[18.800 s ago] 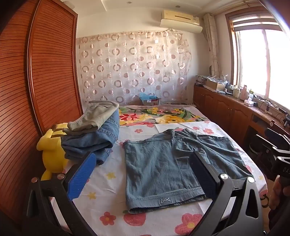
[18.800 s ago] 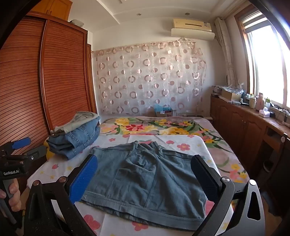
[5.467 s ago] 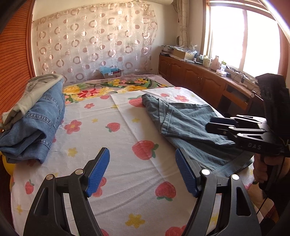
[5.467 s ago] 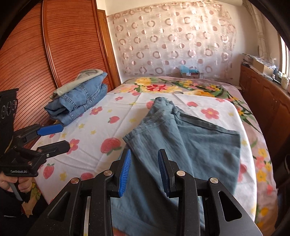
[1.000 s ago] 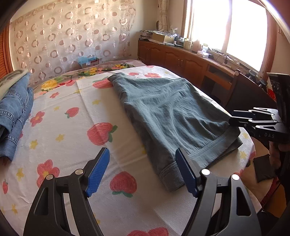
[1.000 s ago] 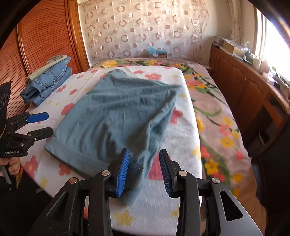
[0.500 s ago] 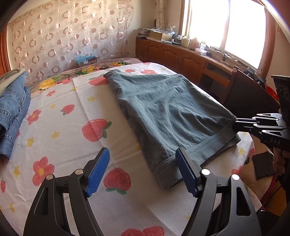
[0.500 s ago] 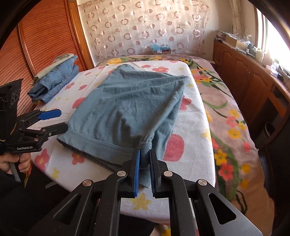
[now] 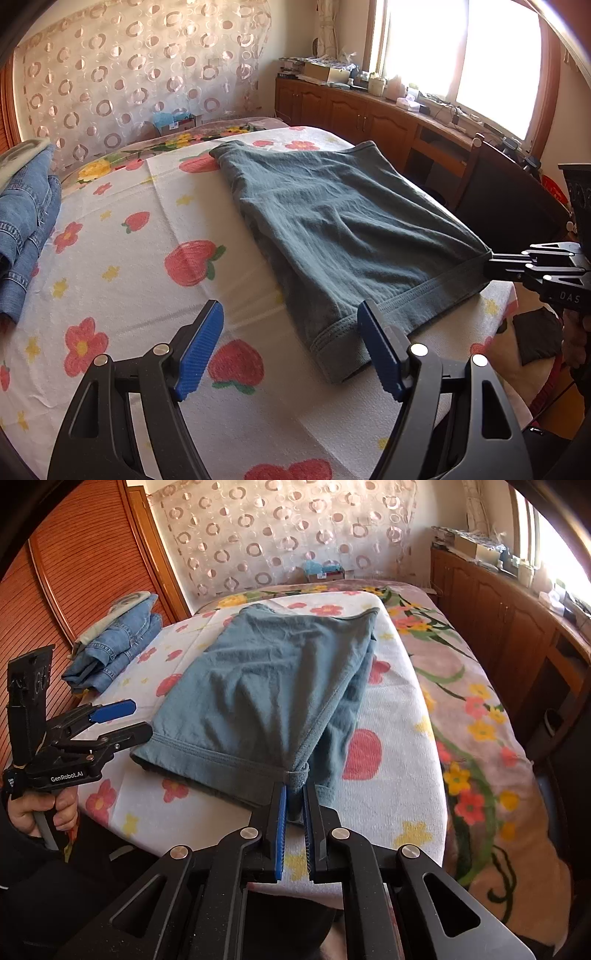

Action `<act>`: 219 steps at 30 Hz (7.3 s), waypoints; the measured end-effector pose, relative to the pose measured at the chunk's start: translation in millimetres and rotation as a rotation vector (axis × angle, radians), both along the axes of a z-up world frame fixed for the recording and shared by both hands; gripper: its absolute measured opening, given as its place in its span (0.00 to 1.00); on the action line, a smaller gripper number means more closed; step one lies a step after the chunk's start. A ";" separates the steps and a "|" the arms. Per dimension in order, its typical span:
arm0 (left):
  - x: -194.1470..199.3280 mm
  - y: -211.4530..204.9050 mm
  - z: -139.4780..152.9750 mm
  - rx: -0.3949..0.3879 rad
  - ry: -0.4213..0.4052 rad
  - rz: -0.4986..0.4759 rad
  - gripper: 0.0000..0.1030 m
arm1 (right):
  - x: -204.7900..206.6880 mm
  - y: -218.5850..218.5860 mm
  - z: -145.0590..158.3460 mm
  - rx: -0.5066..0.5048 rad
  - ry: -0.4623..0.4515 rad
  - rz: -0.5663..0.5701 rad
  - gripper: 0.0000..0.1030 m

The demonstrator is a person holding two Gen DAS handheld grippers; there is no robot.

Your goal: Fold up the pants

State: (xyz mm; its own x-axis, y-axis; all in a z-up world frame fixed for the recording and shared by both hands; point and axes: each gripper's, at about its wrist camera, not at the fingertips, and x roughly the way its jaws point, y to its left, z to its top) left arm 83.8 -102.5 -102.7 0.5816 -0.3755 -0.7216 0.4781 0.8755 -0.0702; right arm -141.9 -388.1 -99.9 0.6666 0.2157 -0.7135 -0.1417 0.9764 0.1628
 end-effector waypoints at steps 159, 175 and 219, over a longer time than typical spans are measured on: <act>-15.3 88.6 18.6 -0.038 0.027 0.157 0.11 | 183.4 118.1 37.0 0.029 0.003 0.320 0.13; -33.4 92.4 9.4 -0.027 0.042 0.187 0.32 | 209.5 100.7 40.2 0.013 -0.016 0.264 0.21; 34.8 83.9 6.7 -0.013 -0.025 0.238 0.72 | 472.0 139.3 31.2 -0.067 -0.092 0.146 0.02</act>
